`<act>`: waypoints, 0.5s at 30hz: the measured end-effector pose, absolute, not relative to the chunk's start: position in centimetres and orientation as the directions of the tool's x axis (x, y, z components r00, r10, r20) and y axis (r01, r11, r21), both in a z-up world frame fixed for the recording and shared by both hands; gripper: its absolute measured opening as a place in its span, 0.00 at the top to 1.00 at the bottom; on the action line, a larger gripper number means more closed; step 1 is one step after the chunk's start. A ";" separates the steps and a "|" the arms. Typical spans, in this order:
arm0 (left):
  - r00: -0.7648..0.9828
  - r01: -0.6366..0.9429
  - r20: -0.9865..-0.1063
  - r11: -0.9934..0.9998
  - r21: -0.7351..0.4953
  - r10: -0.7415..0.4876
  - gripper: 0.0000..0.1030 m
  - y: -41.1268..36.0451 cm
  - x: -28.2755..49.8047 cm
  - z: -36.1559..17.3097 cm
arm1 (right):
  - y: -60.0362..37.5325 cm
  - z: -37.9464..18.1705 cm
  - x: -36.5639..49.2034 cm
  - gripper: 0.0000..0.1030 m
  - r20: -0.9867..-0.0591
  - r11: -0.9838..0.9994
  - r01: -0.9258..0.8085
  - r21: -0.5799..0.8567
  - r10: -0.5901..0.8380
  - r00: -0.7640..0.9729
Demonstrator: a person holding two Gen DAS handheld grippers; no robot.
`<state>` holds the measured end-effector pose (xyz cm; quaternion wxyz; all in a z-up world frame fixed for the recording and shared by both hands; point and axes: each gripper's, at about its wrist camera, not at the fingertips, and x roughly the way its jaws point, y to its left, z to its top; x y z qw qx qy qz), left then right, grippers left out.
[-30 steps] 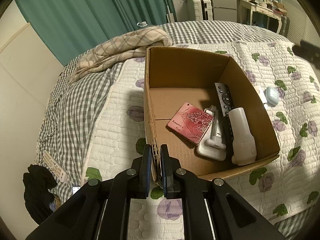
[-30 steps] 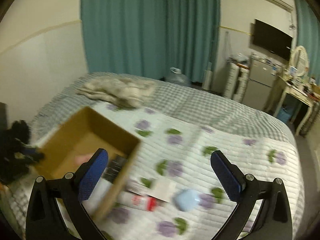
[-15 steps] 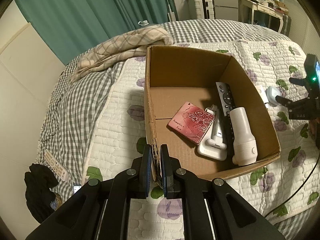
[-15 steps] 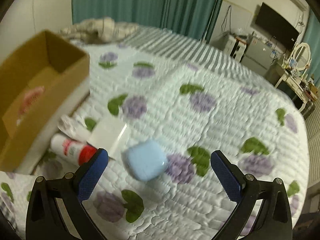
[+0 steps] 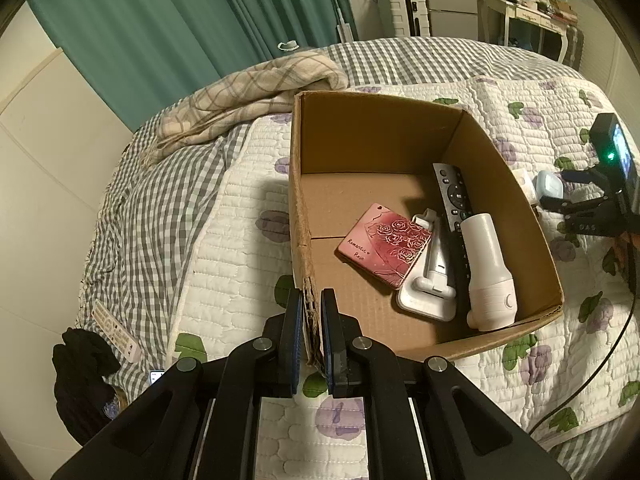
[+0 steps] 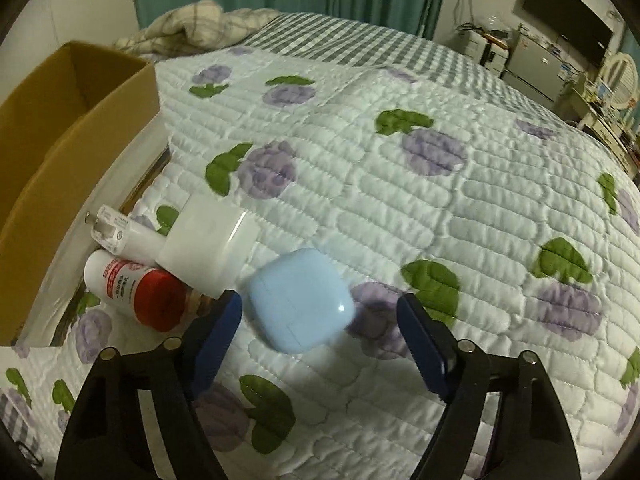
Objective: Organize rigid objects
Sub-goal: 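Move the right tool to the light-blue earbud case and grasp it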
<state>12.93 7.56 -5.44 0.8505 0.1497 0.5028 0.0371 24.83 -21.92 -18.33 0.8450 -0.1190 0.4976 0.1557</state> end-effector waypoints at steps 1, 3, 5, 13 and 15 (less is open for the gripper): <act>0.492 0.088 -0.844 0.952 0.292 0.214 0.93 7.6 12.9 -5.4 | -21.6 -18.6 24.9 0.29 -0.883 0.920 -0.389 -0.055 0.136 0.448; 0.492 0.089 -0.844 0.951 0.294 0.215 0.93 7.5 12.9 -5.4 | -21.4 -18.9 25.0 0.33 -0.887 0.917 -0.392 -0.066 0.126 0.444; 0.492 0.091 -0.843 0.950 0.298 0.217 0.93 7.5 12.9 -5.4 | -21.3 -19.0 25.0 0.34 -0.888 0.917 -0.393 -0.071 0.122 0.444; 0.492 0.091 -0.843 0.950 0.298 0.218 0.93 7.5 12.9 -5.4 | -20.9 -18.8 24.7 0.45 -0.880 0.911 -0.404 -0.090 0.117 0.460; 0.492 0.091 -0.843 0.950 0.298 0.217 0.93 7.5 12.9 -5.4 | -20.8 -18.5 24.5 0.45 -0.873 0.909 -0.406 -0.098 0.117 0.473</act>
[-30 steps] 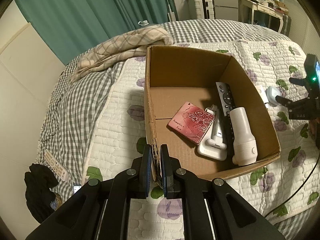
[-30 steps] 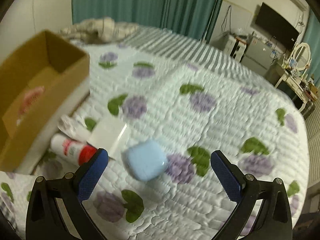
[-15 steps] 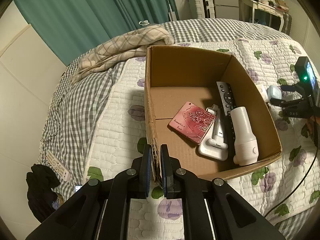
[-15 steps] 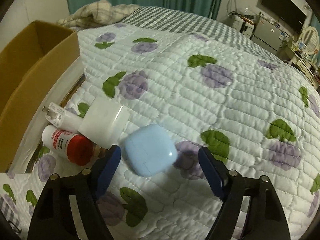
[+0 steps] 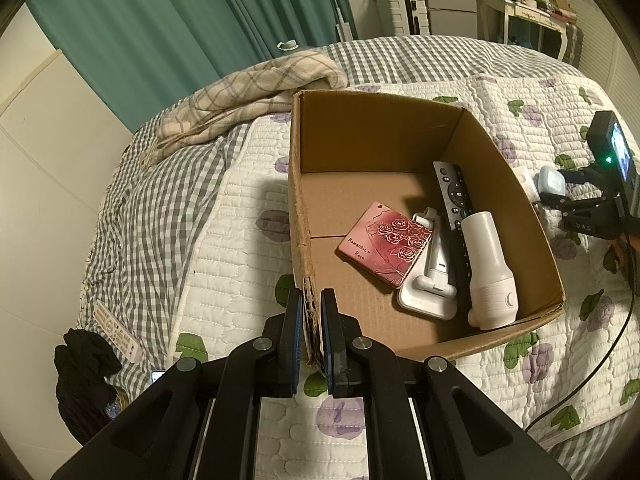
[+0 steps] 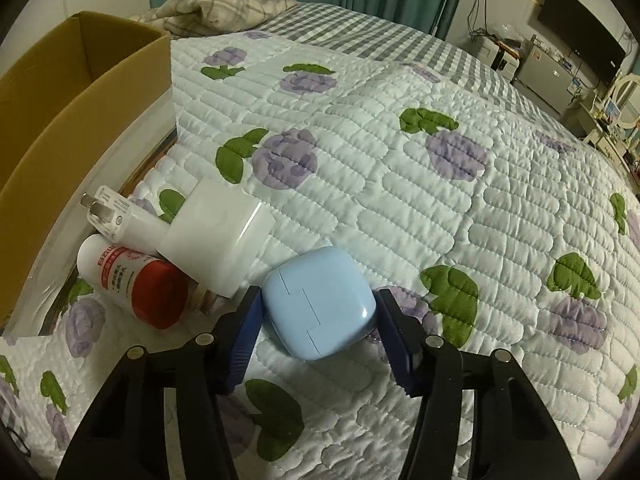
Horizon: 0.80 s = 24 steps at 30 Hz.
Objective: Organize rigid objects
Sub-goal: 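Move the right tool to the light-blue earbud case and grasp it, then carry the light-blue earbud case into the box and open the right tool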
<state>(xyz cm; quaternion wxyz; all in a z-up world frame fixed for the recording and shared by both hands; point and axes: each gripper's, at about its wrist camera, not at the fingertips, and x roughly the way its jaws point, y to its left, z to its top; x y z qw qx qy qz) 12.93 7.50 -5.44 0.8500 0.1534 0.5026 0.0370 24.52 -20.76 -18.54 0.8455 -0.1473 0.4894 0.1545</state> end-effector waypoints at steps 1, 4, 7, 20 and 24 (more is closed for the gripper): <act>0.492 0.091 -0.843 0.950 0.297 0.217 0.93 7.5 12.9 -5.4 | -20.7 -18.1 24.2 0.45 -0.865 0.908 -0.404 -0.112 0.112 0.490; 0.492 0.091 -0.843 0.950 0.298 0.217 0.93 7.5 12.9 -5.4 | -20.7 -16.6 23.4 0.45 -0.833 0.906 -0.402 -0.129 0.121 0.540; 0.494 0.093 -0.842 0.949 0.301 0.219 0.93 7.5 12.9 -5.5 | -20.9 -14.7 22.9 0.46 -0.807 0.909 -0.392 -0.140 0.125 0.578; 0.492 0.089 -0.846 0.955 0.283 0.205 0.93 7.7 12.9 -5.5 | -16.3 1.4 18.1 0.46 -0.591 0.851 -0.513 -0.111 0.358 0.723; 0.492 0.088 -0.847 0.956 0.279 0.202 0.93 7.7 12.9 -5.5 | -13.0 3.6 17.1 0.46 -0.551 0.808 -0.578 -0.110 0.435 0.713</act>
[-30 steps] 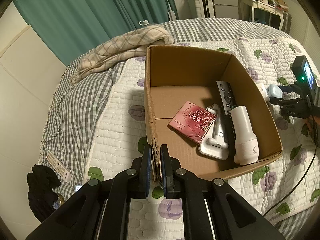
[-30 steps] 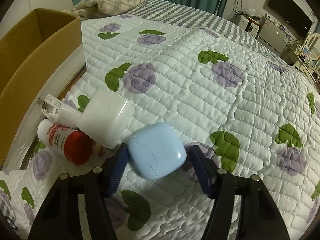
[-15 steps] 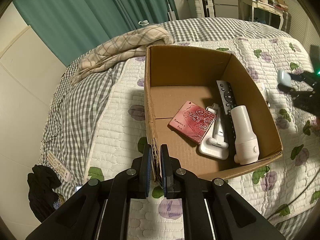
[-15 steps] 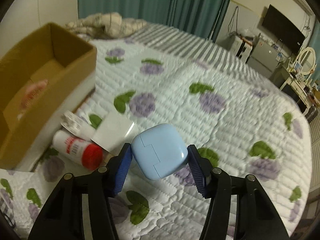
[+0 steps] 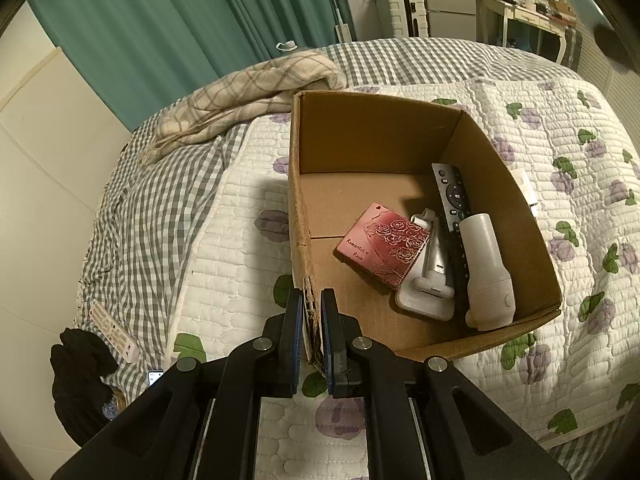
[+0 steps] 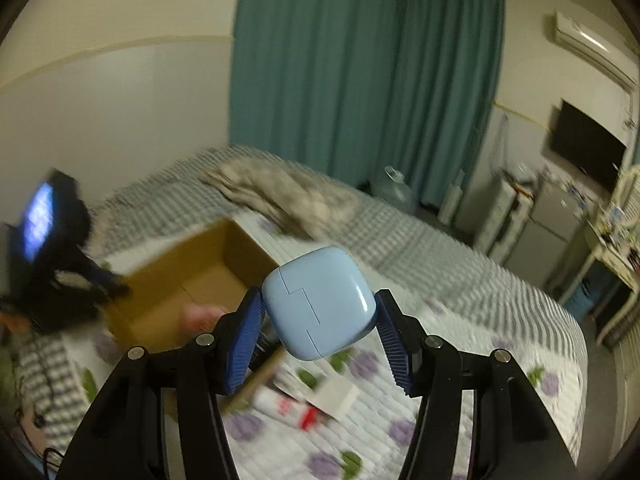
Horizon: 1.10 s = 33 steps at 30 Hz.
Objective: Organize rigid objects
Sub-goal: 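Carry the light-blue earbud case into the box and open the right tool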
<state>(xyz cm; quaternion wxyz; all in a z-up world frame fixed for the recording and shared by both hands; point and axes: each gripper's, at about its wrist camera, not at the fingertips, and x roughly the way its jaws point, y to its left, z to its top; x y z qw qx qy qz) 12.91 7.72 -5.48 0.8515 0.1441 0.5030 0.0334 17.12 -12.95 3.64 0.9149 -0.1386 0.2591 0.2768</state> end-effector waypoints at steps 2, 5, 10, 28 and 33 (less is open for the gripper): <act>0.492 0.087 -0.848 0.957 0.275 0.199 0.93 7.7 12.9 -5.5 | -11.4 3.5 16.9 0.46 -0.549 0.793 -0.599 -0.112 0.453 0.703; 0.492 0.088 -0.849 0.958 0.272 0.196 0.93 7.7 12.9 -5.5 | -9.1 2.0 17.1 0.46 -0.570 0.769 -0.634 -0.080 0.486 0.662; 0.490 0.086 -0.850 0.960 0.267 0.193 0.93 7.8 12.9 -5.5 | -5.6 -2.3 17.2 0.46 -0.632 0.744 -0.668 -0.033 0.502 0.590; 0.495 0.083 -0.848 0.961 0.262 0.188 0.93 7.9 12.9 -5.4 | -2.3 -10.1 17.7 0.45 -0.745 0.743 -0.664 0.081 0.488 0.455; 0.493 0.084 -0.849 0.961 0.263 0.189 0.93 7.9 12.9 -5.5 | -4.8 -7.8 17.0 0.04 -0.673 0.785 -0.612 0.097 0.505 0.540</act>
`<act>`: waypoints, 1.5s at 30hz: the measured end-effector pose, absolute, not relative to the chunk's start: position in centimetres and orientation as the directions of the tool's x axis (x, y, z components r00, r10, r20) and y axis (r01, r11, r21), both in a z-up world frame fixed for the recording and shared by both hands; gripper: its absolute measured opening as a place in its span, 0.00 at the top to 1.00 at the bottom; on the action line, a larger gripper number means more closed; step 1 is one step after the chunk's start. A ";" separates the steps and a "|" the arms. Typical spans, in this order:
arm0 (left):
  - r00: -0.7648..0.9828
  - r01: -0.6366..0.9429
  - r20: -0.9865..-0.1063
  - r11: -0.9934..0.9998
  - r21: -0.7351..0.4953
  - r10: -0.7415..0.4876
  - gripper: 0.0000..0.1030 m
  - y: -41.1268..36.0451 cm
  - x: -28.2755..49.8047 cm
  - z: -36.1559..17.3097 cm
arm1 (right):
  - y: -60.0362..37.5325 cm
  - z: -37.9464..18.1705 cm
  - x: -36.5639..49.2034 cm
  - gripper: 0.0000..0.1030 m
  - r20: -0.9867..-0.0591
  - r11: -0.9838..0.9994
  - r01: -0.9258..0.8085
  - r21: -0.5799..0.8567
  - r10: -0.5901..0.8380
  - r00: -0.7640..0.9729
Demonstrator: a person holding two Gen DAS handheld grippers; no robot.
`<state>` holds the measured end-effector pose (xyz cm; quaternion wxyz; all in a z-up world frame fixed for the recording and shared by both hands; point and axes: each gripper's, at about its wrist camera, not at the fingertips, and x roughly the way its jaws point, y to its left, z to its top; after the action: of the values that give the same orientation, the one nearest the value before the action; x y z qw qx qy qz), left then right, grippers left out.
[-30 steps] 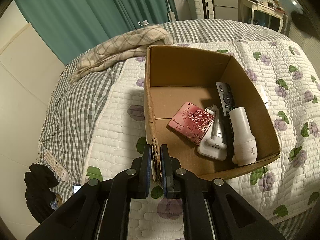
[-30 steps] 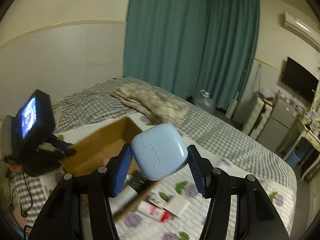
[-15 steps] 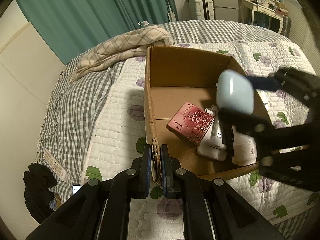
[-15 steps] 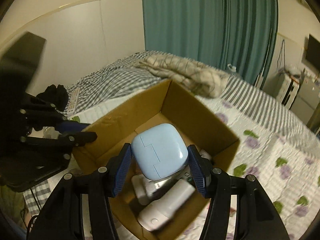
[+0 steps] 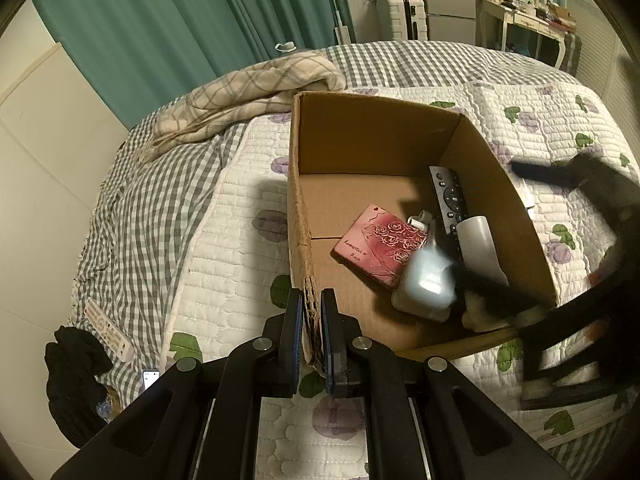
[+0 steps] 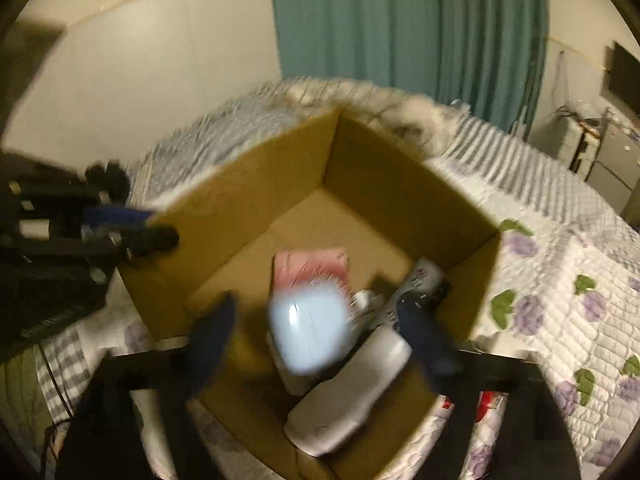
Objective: Organize rigid objects
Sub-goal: 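Carry the light-blue earbud case into the box and open the right tool, then move the right tool to the red-capped white bottle and grasp it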
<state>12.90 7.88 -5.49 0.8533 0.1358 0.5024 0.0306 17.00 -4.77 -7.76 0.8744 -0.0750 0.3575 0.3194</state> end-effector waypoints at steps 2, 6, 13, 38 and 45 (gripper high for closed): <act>0.495 0.085 -0.848 0.961 0.262 0.187 0.93 7.9 12.9 -5.5 | -6.5 -5.9 16.9 0.03 -0.635 0.798 -0.591 0.114 0.516 0.575; 0.494 0.084 -0.849 0.962 0.261 0.187 0.93 7.9 12.8 -5.4 | -10.2 -2.7 16.7 0.00 -0.571 0.850 -0.523 0.056 0.457 0.682; 0.495 0.078 -0.847 0.961 0.265 0.194 0.93 7.8 12.8 -5.5 | -15.1 -1.7 16.6 0.00 -0.546 0.909 -0.411 -0.067 0.312 0.778; 0.494 0.082 -0.846 0.958 0.276 0.202 0.93 7.9 12.8 -5.5 | -16.5 -18.2 21.6 0.12 -0.846 0.891 -0.412 0.190 0.362 0.391; 0.494 0.083 -0.846 0.958 0.276 0.201 0.93 7.9 12.7 -5.6 | -16.6 -19.9 23.9 0.21 -0.838 0.867 -0.366 0.337 0.453 0.302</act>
<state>12.74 7.92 -5.58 0.8527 0.1415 0.5016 0.0345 23.89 -16.62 -19.89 0.8059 0.0411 0.5331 0.2541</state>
